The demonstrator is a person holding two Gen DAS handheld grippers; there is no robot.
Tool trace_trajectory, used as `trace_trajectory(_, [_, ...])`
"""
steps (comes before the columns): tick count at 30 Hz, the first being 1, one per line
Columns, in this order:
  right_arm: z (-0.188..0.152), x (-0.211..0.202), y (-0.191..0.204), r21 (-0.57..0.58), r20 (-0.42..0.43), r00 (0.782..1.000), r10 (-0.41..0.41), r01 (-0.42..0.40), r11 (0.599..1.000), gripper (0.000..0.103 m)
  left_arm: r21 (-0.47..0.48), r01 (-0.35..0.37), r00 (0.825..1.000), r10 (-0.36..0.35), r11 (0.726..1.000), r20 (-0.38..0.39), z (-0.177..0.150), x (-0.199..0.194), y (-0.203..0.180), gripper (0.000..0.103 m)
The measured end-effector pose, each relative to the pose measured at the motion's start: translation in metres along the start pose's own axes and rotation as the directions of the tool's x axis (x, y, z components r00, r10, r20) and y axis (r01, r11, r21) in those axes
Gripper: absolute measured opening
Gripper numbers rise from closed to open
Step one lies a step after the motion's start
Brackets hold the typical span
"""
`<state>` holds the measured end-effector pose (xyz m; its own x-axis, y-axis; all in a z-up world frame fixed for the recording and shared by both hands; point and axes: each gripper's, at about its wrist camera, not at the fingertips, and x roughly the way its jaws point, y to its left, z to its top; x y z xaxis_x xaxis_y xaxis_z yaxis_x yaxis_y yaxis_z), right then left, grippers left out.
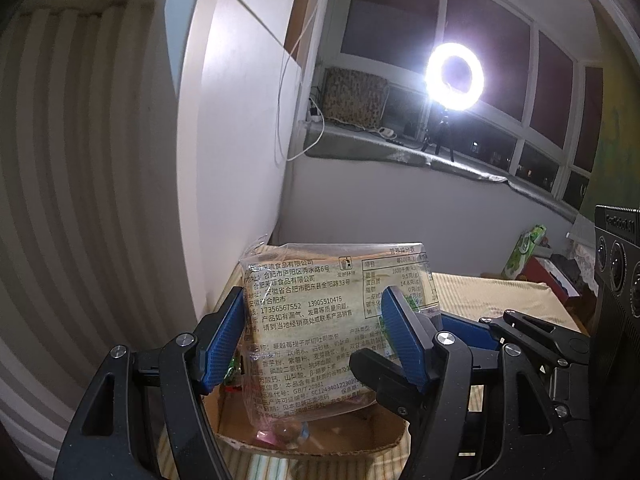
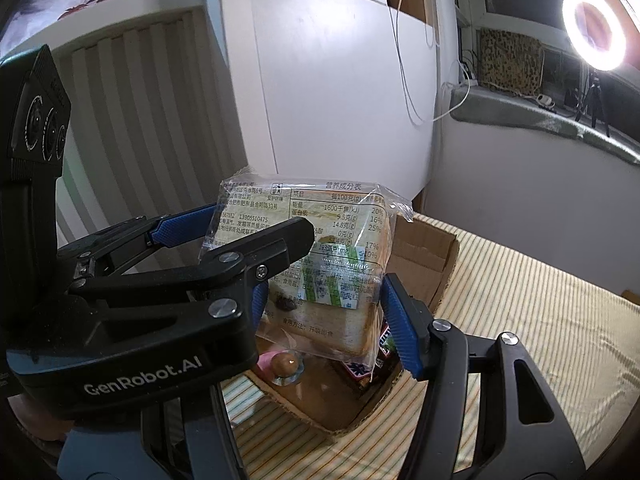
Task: Organize snacks
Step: 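Lower the bread loaf into the box and open both tools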
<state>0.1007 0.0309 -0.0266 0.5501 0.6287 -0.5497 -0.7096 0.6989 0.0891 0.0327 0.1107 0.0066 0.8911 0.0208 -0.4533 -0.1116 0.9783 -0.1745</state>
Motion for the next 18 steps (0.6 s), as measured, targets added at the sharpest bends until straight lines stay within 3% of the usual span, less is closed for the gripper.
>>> trace_trajectory(8, [-0.013, 0.037, -0.023, 0.028, -0.083, 0.996, -0.014, 0.016, 0.999, 0.063, -0.016, -0.010, 0.998, 0.008, 1.000, -0.064, -0.006, 0.038, 0.010, 0.069])
trace_trajectory(11, [-0.016, 0.033, -0.031, 0.032, -0.054, 0.995, -0.080, 0.081, 0.996, 0.078, -0.011, -0.051, 0.994, 0.050, 0.999, -0.101, -0.013, 0.051, 0.015, 0.081])
trace_trajectory(16, [-0.013, 0.017, -0.028, 0.002, -0.010, 0.992, -0.128, 0.129, 0.992, 0.078, -0.013, -0.082, 0.991, 0.080, 0.997, -0.105, -0.016, 0.050, 0.017, 0.081])
trace_trajectory(18, [-0.013, 0.009, -0.022, -0.022, 0.005, 0.988, -0.153, 0.153, 0.988, 0.083, -0.001, -0.089, 0.992, 0.089, 0.996, -0.091, -0.015, 0.043, 0.016, 0.081])
